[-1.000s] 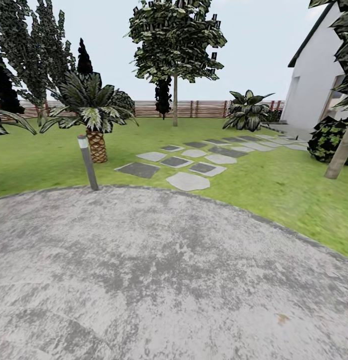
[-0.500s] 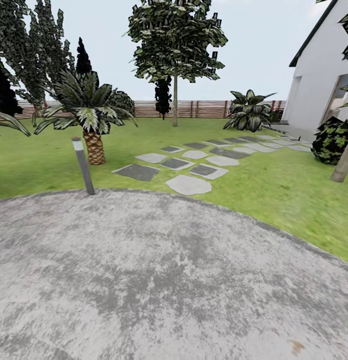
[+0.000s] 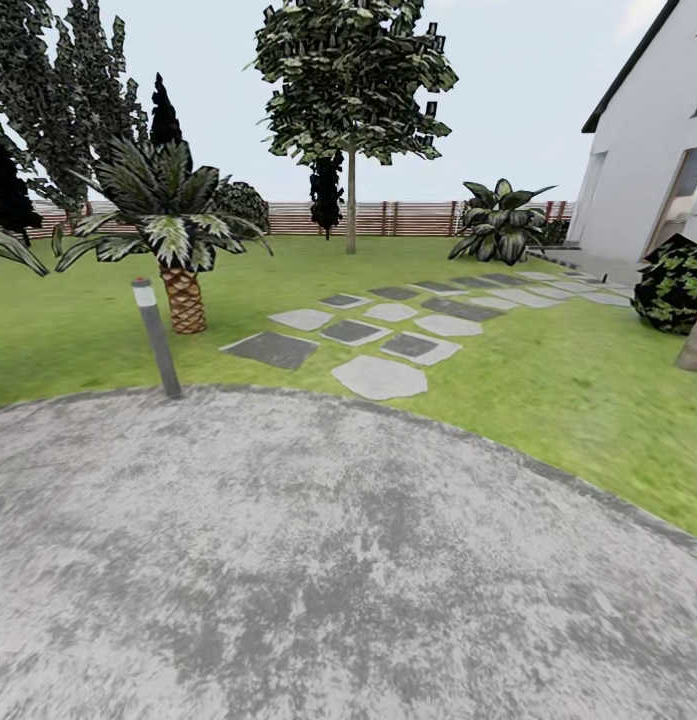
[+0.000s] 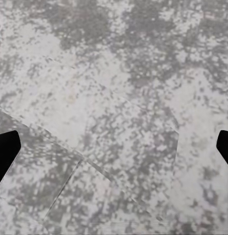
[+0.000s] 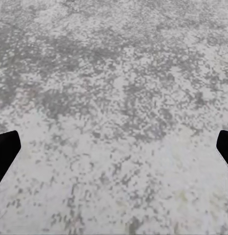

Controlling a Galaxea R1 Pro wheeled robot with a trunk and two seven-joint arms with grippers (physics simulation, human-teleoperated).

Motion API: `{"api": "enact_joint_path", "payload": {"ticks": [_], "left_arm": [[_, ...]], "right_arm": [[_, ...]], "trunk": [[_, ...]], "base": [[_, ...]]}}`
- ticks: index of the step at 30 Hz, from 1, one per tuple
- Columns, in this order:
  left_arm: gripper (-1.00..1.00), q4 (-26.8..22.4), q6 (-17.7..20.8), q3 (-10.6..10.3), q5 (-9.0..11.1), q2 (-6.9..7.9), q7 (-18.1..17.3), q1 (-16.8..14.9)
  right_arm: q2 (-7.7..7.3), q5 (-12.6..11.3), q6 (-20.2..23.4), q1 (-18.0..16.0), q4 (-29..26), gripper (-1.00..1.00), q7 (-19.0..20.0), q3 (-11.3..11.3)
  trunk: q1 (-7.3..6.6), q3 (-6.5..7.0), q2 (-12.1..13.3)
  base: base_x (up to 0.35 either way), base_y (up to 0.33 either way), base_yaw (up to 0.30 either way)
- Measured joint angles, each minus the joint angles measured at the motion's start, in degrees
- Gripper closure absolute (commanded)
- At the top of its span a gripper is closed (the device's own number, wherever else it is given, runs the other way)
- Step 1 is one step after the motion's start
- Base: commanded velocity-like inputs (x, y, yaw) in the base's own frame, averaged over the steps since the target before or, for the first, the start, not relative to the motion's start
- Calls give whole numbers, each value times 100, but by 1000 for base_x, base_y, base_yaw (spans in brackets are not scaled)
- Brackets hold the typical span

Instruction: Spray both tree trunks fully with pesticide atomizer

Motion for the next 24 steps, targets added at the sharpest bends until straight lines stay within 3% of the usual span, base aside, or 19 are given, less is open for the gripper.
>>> {"api": "enact_joint_path", "payload": {"ticks": [24], "left_arm": [[-100,0,0,0,0,0,-1,0]], "right_arm": [[1,13,1,0,8,-100,-17,5]], "trunk": [[0,0,0]], "base": [[340,0,0]]}}
